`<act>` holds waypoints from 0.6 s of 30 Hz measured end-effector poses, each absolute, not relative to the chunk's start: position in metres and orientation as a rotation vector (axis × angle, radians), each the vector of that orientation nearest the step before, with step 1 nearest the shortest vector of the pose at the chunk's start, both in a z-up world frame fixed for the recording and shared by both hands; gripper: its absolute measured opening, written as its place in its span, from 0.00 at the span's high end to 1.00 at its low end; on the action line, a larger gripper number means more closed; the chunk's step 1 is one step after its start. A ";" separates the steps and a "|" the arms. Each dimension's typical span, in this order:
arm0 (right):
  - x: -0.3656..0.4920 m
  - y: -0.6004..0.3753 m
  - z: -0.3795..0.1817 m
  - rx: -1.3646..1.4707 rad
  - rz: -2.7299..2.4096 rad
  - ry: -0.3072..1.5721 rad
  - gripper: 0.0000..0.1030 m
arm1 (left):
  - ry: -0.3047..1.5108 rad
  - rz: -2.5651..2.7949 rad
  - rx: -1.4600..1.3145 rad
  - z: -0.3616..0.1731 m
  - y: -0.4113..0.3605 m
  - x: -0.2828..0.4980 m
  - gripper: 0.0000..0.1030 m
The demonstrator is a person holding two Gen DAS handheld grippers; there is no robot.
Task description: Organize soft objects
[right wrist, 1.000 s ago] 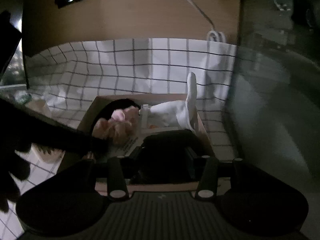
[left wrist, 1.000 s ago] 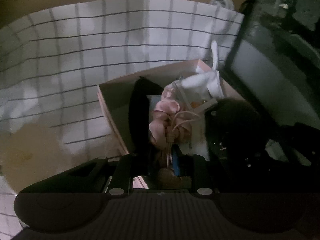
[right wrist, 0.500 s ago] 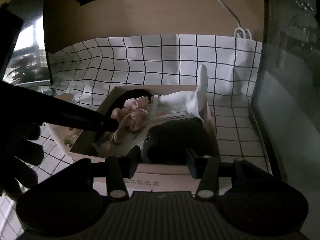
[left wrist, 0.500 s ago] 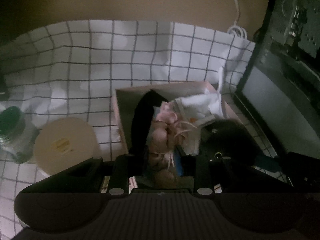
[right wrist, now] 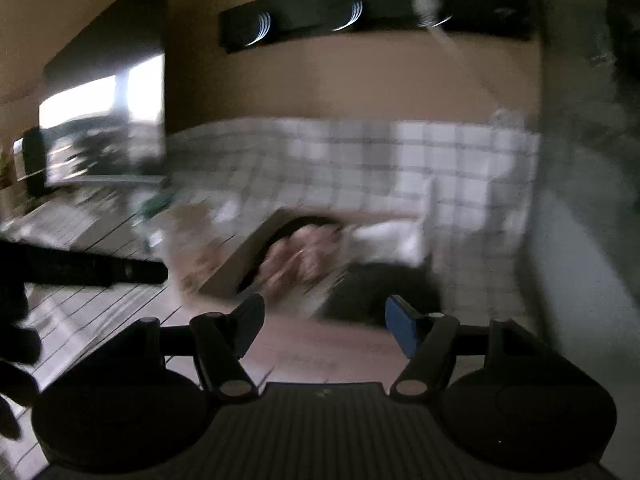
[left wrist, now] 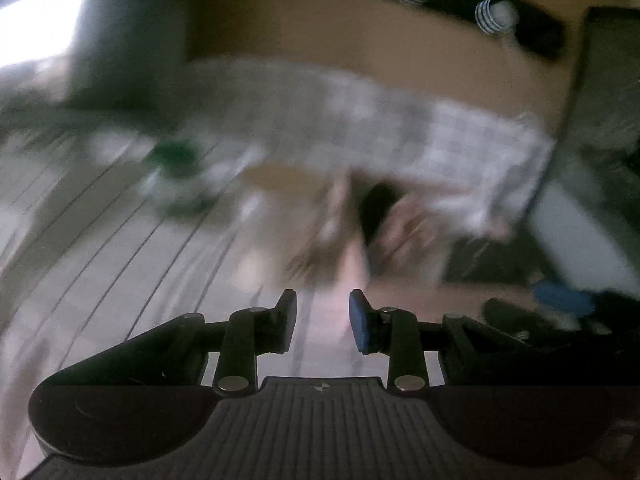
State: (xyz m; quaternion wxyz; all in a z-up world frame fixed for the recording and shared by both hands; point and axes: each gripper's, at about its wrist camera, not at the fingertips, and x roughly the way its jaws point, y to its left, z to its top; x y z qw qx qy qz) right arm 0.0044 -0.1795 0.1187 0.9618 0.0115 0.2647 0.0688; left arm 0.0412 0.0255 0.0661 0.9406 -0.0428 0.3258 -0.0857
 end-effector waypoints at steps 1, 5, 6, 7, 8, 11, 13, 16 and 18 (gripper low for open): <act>0.002 -0.177 0.116 0.013 0.176 0.555 0.31 | 0.688 -0.149 -0.096 0.057 0.027 0.036 0.67; 0.003 -0.158 0.092 -0.069 0.308 0.668 0.30 | 0.735 -0.083 -0.085 0.026 0.021 0.025 0.66; 0.008 -0.155 0.083 -0.075 0.319 0.712 0.30 | 0.745 -0.065 -0.086 0.018 0.019 0.023 0.66; 0.013 -0.153 0.076 -0.070 0.321 0.749 0.30 | 0.723 -0.053 -0.085 0.014 0.018 0.018 0.65; 0.017 -0.153 0.069 -0.055 0.315 0.782 0.28 | 0.708 -0.044 -0.074 0.011 0.017 0.014 0.64; 0.019 -0.152 0.058 -0.064 0.291 0.791 0.20 | 0.673 -0.020 -0.018 0.008 0.008 0.010 0.66; 0.023 -0.148 0.055 -0.111 0.281 0.785 0.12 | 0.655 -0.003 -0.008 0.005 0.005 0.006 0.65; 0.029 -0.152 0.054 -0.092 0.215 0.806 0.01 | 0.645 0.006 -0.028 0.004 0.004 0.002 0.64; 0.031 -0.156 0.052 -0.079 0.194 0.812 0.00 | 0.643 0.012 -0.009 0.003 0.001 0.000 0.64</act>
